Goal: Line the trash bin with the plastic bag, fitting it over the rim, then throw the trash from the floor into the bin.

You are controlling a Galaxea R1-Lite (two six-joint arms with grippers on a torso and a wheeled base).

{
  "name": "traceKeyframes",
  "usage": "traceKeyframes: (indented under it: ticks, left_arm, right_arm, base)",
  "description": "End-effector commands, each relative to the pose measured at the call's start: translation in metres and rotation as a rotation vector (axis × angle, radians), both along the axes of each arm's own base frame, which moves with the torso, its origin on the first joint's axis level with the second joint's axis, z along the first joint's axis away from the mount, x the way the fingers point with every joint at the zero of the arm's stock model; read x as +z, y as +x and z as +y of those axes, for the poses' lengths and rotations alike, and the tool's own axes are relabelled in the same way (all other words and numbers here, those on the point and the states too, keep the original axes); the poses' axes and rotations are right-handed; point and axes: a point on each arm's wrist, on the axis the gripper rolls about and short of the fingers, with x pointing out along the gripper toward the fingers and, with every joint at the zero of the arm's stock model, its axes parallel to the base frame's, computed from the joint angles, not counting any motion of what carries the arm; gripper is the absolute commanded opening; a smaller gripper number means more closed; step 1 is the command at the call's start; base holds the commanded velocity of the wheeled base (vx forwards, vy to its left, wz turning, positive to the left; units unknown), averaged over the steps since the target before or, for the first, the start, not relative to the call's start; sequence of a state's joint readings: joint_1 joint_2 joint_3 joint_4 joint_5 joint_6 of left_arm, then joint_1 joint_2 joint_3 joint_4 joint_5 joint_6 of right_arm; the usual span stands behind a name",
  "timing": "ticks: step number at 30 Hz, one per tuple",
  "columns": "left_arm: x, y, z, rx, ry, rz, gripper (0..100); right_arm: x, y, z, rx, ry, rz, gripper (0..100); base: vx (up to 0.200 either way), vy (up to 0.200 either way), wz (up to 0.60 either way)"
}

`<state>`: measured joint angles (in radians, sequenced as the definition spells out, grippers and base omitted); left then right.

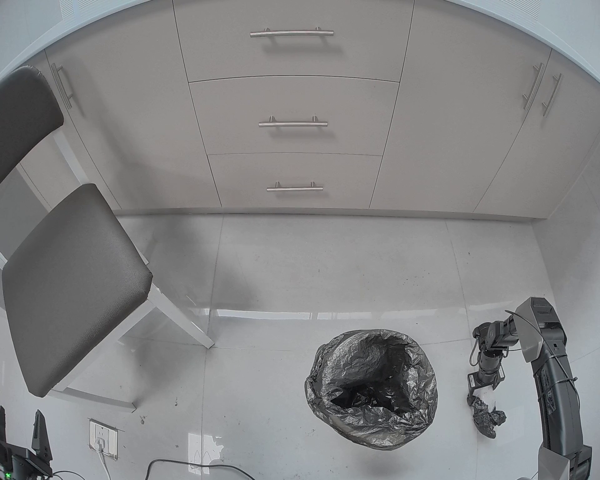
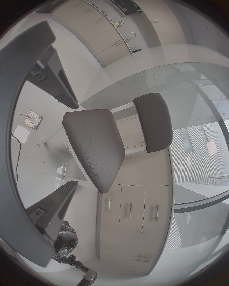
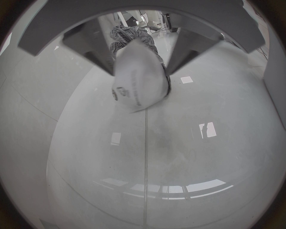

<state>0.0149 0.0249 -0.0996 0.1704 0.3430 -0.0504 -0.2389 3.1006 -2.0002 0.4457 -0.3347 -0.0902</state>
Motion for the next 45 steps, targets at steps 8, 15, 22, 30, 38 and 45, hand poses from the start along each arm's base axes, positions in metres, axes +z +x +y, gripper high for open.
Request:
traceKeyframes:
  ticks: [8, 15, 22, 30, 38, 45]
  left_arm:
    - [0.0, 0.0, 0.0, 0.0, 0.0, 0.004, 100]
    - [0.0, -0.001, 0.0, -0.009, -0.006, -0.012, 100]
    - [0.0, -0.001, 0.0, -0.011, -0.019, -0.017, 100]
    - [0.001, 0.0, -0.001, -0.096, -0.028, -0.013, 100]
    - [0.001, -0.001, -0.002, -0.135, -0.034, -0.032, 100]
    - [0.0, 0.0, -0.004, -0.196, -0.04, -0.052, 100]
  right_arm:
    - [0.0, -0.002, 0.0, 0.001, 0.006, 0.015, 0]
    - [0.023, -0.014, 0.007, -0.053, 0.053, 0.166, 0]
    - [0.08, -0.04, 0.022, -0.129, 0.192, 0.503, 0]
    - [0.186, -0.03, 0.027, -0.118, 0.173, 0.369, 0]
    - [0.325, -0.05, 0.062, -0.027, 0.134, 0.144, 0]
    - [0.386, -0.078, 0.103, 0.077, 0.121, 0.071, 0]
  base:
    - [0.0, 0.0, 0.0]
    - [0.0, 0.0, 0.0]
    - [0.0, 0.0, 0.0]
    - [0.0, 0.0, 0.0]
    - [0.0, 0.0, 0.0]
    - [0.0, 0.0, 0.0]
